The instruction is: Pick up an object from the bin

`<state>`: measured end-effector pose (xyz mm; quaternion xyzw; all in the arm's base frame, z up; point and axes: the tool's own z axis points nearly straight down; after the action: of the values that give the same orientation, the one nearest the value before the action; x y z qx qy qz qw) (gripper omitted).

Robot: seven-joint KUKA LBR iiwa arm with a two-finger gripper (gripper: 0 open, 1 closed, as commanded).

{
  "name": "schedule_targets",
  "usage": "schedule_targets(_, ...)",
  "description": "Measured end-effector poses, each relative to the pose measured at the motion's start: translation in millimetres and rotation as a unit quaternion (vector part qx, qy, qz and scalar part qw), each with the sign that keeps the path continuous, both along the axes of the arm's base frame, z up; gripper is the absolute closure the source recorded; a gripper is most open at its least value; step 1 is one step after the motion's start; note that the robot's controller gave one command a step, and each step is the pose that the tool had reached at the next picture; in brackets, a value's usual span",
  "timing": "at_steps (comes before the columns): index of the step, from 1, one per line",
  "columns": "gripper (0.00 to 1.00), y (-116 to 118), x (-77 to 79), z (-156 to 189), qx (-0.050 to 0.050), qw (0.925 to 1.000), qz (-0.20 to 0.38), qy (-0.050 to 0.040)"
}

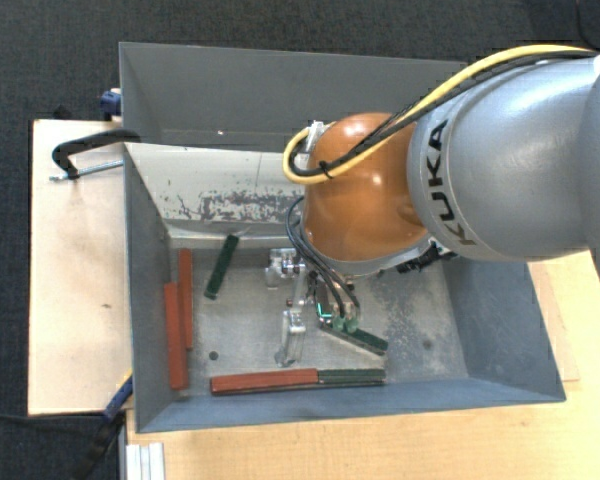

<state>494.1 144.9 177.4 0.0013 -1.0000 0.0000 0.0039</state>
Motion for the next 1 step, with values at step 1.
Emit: schedule_targets(1, 0.0, -0.7, 2.0, 4.3, 0.001, 1.0, -0.001, -0.0043)
